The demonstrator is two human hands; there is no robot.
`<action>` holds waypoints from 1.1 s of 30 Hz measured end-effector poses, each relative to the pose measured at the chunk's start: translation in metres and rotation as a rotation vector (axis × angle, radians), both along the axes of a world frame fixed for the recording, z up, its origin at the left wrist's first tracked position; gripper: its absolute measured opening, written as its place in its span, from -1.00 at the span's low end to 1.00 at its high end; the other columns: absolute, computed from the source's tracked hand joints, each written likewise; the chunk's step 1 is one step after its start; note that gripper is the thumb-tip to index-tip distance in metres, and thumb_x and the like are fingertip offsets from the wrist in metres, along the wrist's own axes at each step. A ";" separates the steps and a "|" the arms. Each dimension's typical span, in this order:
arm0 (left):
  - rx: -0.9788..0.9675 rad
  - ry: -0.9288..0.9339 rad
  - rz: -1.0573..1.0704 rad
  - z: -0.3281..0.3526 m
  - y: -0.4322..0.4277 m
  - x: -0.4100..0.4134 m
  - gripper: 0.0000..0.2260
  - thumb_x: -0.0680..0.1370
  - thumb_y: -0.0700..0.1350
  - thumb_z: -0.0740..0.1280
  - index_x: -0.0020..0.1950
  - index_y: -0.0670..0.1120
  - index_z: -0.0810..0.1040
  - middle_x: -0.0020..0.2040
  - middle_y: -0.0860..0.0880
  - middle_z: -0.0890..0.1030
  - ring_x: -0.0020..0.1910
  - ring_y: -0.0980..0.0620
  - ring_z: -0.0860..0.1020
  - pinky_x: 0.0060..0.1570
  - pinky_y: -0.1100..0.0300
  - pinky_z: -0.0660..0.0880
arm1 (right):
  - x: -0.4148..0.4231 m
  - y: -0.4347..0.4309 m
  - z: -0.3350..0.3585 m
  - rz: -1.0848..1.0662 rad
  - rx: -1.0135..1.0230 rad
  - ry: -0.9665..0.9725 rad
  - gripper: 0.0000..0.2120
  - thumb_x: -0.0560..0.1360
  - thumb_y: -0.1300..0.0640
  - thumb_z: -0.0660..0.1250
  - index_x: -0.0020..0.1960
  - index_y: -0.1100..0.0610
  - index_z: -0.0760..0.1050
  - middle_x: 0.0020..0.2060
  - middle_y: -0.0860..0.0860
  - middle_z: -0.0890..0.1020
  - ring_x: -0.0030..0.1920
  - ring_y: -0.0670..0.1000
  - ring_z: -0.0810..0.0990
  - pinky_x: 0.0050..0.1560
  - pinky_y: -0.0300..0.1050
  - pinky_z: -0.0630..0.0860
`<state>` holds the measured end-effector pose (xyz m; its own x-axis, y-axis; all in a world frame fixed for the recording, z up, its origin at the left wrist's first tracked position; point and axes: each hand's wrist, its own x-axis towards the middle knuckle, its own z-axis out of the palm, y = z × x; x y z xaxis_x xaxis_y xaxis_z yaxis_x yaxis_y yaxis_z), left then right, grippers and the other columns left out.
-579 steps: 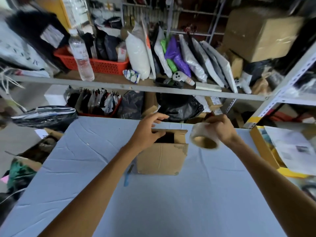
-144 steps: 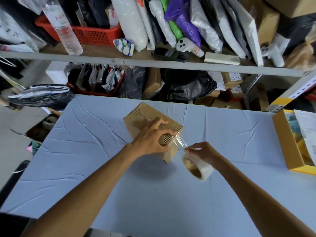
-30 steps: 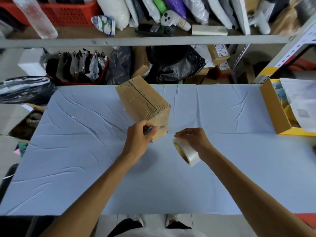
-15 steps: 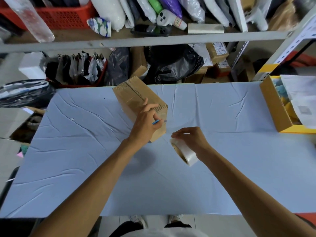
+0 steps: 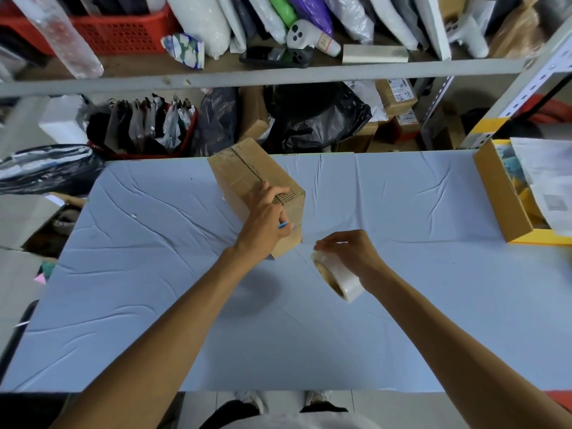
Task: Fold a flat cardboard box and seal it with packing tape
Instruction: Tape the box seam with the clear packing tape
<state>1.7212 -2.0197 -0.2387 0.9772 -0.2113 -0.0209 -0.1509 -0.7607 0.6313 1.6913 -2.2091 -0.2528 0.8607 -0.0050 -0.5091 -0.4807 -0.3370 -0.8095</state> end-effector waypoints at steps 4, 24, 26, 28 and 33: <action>-0.030 -0.007 0.009 0.000 0.000 0.000 -0.75 0.47 -0.27 0.41 -0.37 -0.16 0.43 0.41 -0.08 0.39 0.54 -0.13 0.03 0.46 -0.10 0.09 | 0.005 -0.005 -0.001 0.042 -0.115 -0.025 -0.93 0.37 0.01 0.50 -0.28 -0.03 0.68 -0.26 -0.12 0.68 -0.20 -0.11 0.57 -0.27 -0.25 0.40; -0.004 0.021 -0.012 0.006 0.010 0.002 -0.84 0.47 -0.26 0.39 -0.28 -0.24 0.48 0.40 -0.08 0.39 0.54 -0.12 0.02 0.43 -0.13 0.11 | -0.028 -0.023 -0.038 0.627 -0.623 -0.103 -0.84 0.53 -0.04 0.20 -0.08 -0.11 0.56 -0.06 -0.02 0.66 -0.06 0.08 0.58 -0.09 -0.10 0.44; 0.002 0.023 -0.017 0.008 0.010 0.002 -0.83 0.48 -0.26 0.39 -0.29 -0.18 0.46 0.40 -0.08 0.39 0.54 -0.11 0.02 0.42 -0.14 0.13 | -0.032 -0.021 -0.040 0.694 -0.649 -0.092 -0.84 0.55 -0.04 0.18 -0.04 -0.11 0.54 -0.05 0.00 0.65 -0.07 0.08 0.57 -0.11 -0.13 0.40; 0.006 0.027 -0.022 0.008 0.010 0.001 -0.82 0.48 -0.26 0.38 -0.28 -0.16 0.44 0.41 -0.07 0.38 0.54 -0.10 0.01 0.41 -0.14 0.16 | -0.035 -0.019 -0.040 0.766 -0.665 -0.097 -0.87 0.56 -0.05 0.17 0.04 -0.12 0.48 -0.06 0.02 0.64 -0.08 0.09 0.56 -0.12 -0.12 0.39; 0.014 0.026 -0.032 0.009 0.010 0.000 -0.82 0.49 -0.26 0.38 -0.27 -0.15 0.44 0.41 -0.07 0.37 0.55 -0.11 -0.01 0.40 -0.15 0.18 | -0.037 -0.016 -0.037 0.786 -0.682 -0.135 -0.88 0.59 -0.03 0.12 0.01 -0.09 0.43 -0.14 0.04 0.62 -0.14 0.09 0.54 -0.15 -0.10 0.39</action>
<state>1.7213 -2.0093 -0.2299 0.9690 -0.2421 -0.0493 -0.1592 -0.7644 0.6248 1.6540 -2.2247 -0.2901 0.7954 0.3308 -0.5078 0.1518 -0.9200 -0.3614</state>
